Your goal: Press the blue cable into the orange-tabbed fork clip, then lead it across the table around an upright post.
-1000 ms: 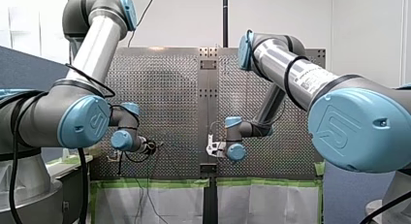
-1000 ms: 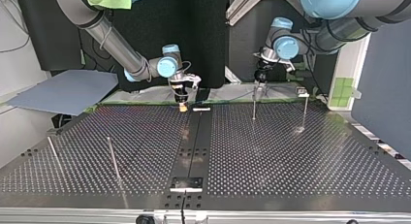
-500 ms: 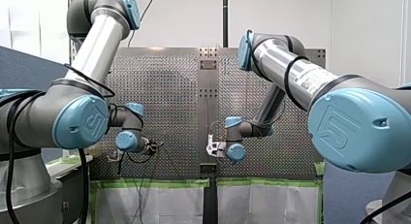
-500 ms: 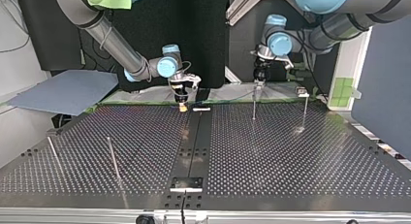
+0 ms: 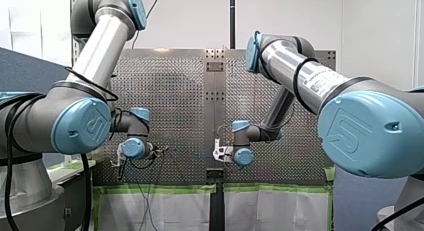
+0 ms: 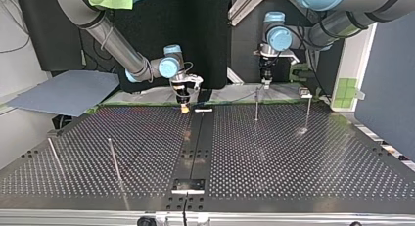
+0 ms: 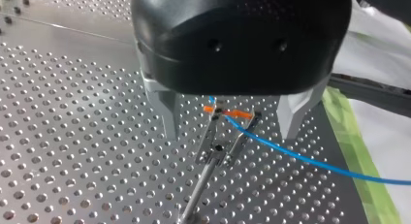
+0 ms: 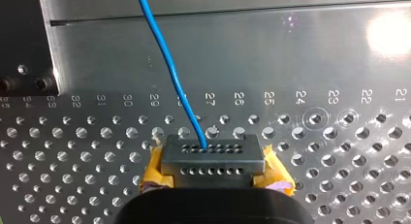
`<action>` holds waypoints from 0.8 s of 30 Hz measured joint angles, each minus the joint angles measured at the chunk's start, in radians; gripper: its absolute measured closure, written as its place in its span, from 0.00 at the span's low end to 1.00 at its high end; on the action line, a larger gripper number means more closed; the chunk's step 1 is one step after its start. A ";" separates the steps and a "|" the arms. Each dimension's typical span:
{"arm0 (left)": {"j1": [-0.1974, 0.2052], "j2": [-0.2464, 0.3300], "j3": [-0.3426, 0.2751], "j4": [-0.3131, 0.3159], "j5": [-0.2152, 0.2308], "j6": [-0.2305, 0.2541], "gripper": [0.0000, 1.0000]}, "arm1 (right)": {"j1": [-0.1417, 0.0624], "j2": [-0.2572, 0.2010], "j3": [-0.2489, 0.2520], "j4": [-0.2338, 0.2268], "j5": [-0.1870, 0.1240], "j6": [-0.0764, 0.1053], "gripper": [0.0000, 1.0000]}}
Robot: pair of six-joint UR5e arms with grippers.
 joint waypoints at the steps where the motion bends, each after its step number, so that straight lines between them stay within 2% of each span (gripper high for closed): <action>1: -0.001 0.000 0.000 0.000 -0.004 0.001 0.00 | 0.000 0.000 0.000 0.000 0.000 0.000 1.00; 15: -0.013 0.000 0.000 -0.057 -0.015 0.002 0.00 | 0.000 0.000 0.000 -0.001 0.000 0.000 1.00; 24: -0.014 0.000 0.000 -0.064 -0.017 0.003 0.00 | 0.000 0.000 0.000 0.000 0.000 -0.001 1.00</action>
